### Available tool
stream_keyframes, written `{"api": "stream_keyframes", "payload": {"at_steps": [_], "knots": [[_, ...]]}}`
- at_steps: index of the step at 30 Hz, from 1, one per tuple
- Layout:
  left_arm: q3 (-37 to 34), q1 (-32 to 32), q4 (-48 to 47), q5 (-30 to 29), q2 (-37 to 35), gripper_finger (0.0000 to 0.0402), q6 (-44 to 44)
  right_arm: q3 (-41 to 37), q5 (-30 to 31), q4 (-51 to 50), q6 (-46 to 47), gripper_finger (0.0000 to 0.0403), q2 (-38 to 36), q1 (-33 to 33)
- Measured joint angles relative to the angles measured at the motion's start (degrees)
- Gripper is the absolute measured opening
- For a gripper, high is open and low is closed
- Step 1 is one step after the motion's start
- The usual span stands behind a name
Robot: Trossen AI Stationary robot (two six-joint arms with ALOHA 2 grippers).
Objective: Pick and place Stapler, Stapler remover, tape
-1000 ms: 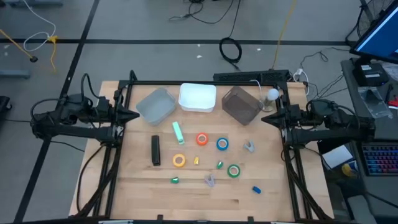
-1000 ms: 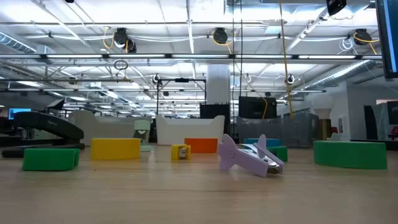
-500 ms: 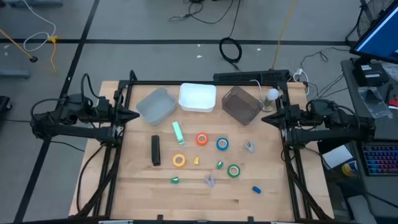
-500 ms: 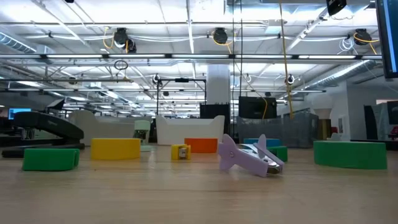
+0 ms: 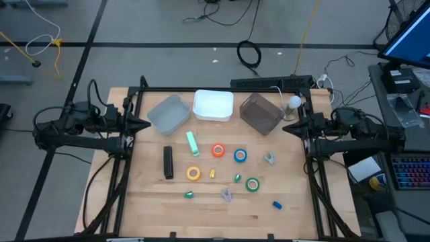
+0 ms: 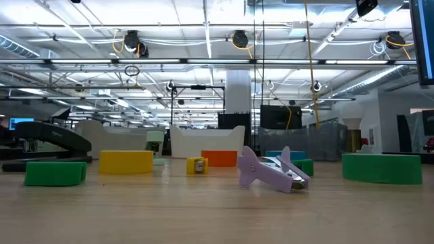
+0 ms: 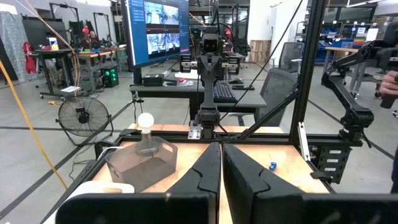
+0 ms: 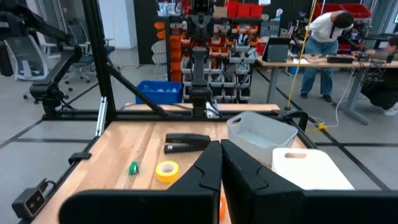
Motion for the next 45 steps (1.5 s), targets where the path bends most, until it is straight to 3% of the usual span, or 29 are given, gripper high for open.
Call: {"api": "stream_keyframes", "payload": {"at_steps": [13, 19, 29, 37, 45], "knots": [[0.0, 0.0, 0.0, -0.37, -0.01, 0.0021, 1.34, -4.76, 0.3, 0.27, -2.47, 0.0, 1.12, -0.02], [0.0, 0.0, 0.0, -1.88, 0.0, 0.0021, 1.27, -7.6, 7.46, 1.65, -0.62, 0.0, 1.09, -0.04], [-0.5, 0.0, -2.99, 0.75, 0.27, 0.0021, 1.49, -8.02, 10.78, 1.8, 0.45, 0.0, 0.91, -0.04], [-6.45, 0.0, -5.25, 1.56, 0.31, 0.0021, -4.18, -8.03, 10.75, 1.35, 1.75, 0.0, 0.94, -0.04], [-12.88, 0.0, 1.33, 1.55, 0.82, 0.0021, -15.03, -8.04, 10.75, 0.95, 2.84, 0.0, 0.93, -0.04]]}}
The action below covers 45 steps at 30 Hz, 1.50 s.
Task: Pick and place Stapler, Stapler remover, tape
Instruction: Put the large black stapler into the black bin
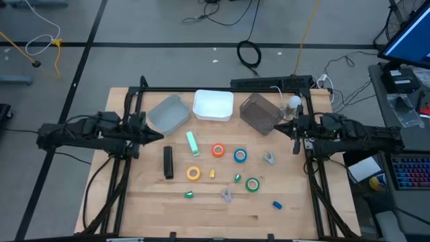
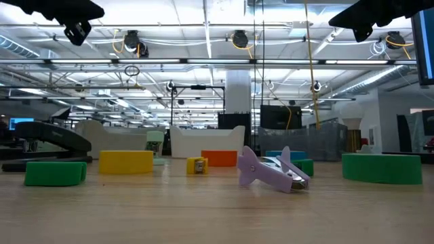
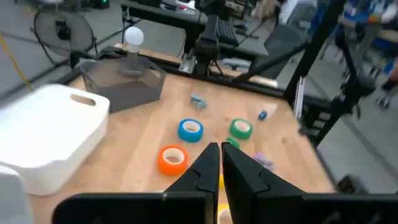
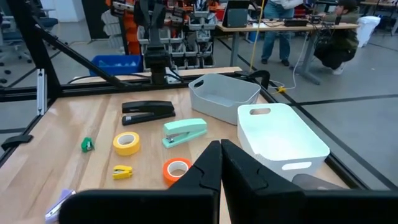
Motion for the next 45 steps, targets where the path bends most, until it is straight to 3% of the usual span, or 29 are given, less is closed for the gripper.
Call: {"api": "stream_keyframes", "payload": {"at_steps": [8, 14, 20, 25, 29, 33, 39, 43, 45], "knots": [[-2.88, 0.0, 7.8, 0.0, 1.51, 0.0021, -11.1, 0.0, 0.0, -2.24, 1.08, 0.0, 0.01, 0.0], [-2.62, -0.02, 4.46, -0.79, 3.76, 0.0021, -21.02, 0.0, 0.03, -2.2, 1.09, 0.0, -0.01, 0.0], [2.6, -0.91, 3.92, 3.15, 9.57, 0.0021, -22.21, 0.0, 1.56, -2.19, 1.29, 0.0, 0.01, 0.0], [10.21, -1.27, -12.89, 0.27, 16.46, 0.0021, -27.42, 0.0, 1.65, -2.19, 1.33, 0.0, -0.01, 0.01], [15.28, -1.25, -30.61, -1.74, 22.94, 0.0021, -38.77, 0.0, 1.64, -2.19, 1.48, 0.0, 0.01, 0.0], [18.22, -1.24, -42.84, 0.45, 28.58, 0.0021, -50.99, 0.0, 1.6, -2.19, 1.49, 0.0, 0.01, 0.0], [18.17, -1.23, -43.75, 3.52, 32.14, 0.0021, -59.51, 0.0, 1.65, -2.19, 1.42, 0.0, 0.01, 0.0], [18.17, -1.18, -41.77, 2.51, 32.68, 0.0021, -55.69, 0.0, 1.66, -2.19, 1.07, 0.0, 0.01, 0.0], [18.17, -0.91, -41.9, 4.69, 32.68, 0.0021, -55.8, 0.0, 1.66, -2.19, 1.07, 0.0, 0.01, 0.01]]}}
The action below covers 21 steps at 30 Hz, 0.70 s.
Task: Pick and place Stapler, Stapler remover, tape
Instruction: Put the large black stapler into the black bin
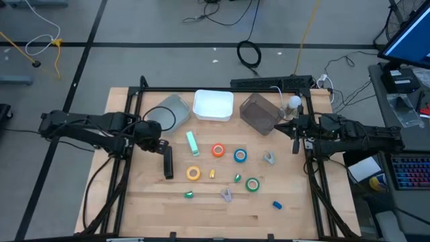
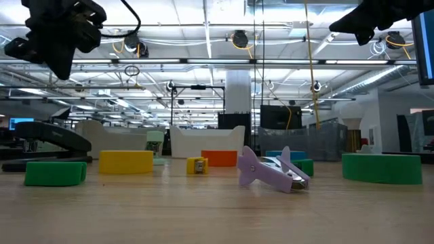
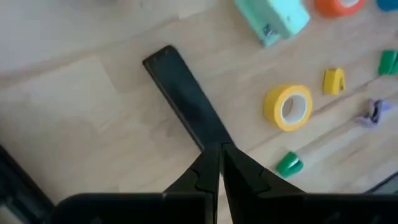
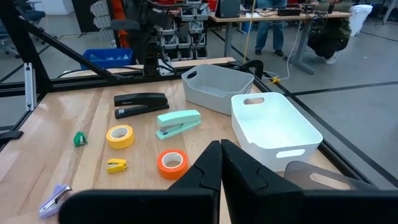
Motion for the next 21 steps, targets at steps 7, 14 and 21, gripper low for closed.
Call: {"api": "stream_keyframes", "payload": {"at_steps": [7, 14, 21], "knots": [[-0.03, -2.05, -0.1, 2.94, 1.07, 0.0021, -16.28, 0.0, 0.0, 0.02, 0.0, 0.0, 0.0, -0.01], [-0.07, -6.58, -1.58, 1.36, 5.34, 0.0021, -26.73, 0.0, -0.05, 0.04, 1.44, 0.0, 0.0, -0.01], [-0.07, -7.2, -0.12, 1.34, 7.36, 0.0021, -26.99, 0.0, -0.1, 0.02, 1.44, 0.0, -0.01, -0.01]]}}
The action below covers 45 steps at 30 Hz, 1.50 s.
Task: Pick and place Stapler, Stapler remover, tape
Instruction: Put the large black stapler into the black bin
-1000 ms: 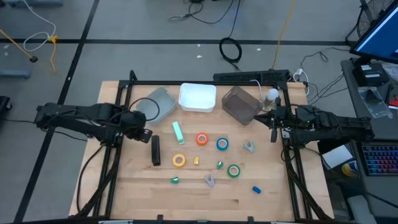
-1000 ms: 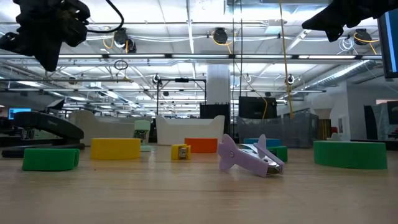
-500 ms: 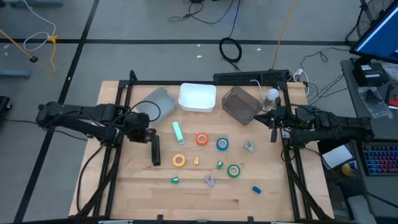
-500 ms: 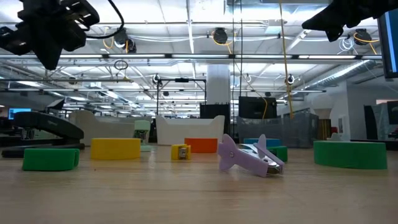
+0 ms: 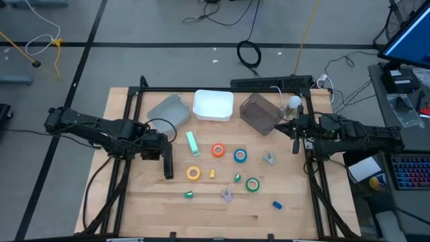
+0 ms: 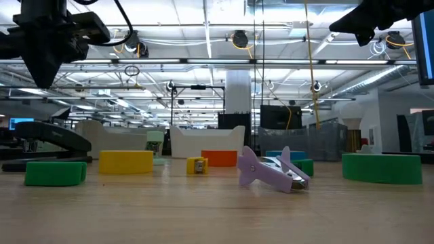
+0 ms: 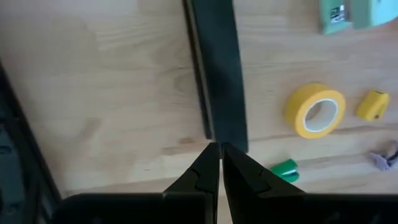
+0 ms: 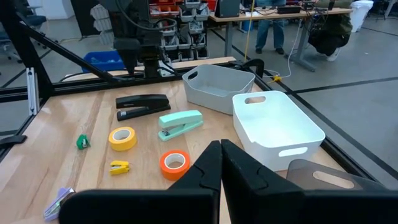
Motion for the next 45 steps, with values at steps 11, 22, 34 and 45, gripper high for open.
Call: {"api": "stream_keyframes", "payload": {"at_steps": [11, 22, 34, 45], "knots": [[-0.02, 0.22, 2.86, -5.36, 0.05, 0.0021, 7.48, 0.0, -0.01, 0.0, 0.0, 0.0, 0.01, 0.02], [-0.02, 2.52, 2.97, -9.15, 0.03, 0.0023, 6.5, 0.0, -0.03, -0.02, 0.02, 0.0, 0.0, 0.0], [-0.02, -0.84, 4.13, -8.55, 4.26, 0.0181, 1.24, 0.0, -0.02, -0.02, 0.02, 0.0, 0.0, 0.01], [-0.02, -3.97, 8.01, -0.73, 16.02, 0.0268, 0.15, 0.0, -0.01, -0.02, 0.02, 0.0, 0.0, 0.01]]}}
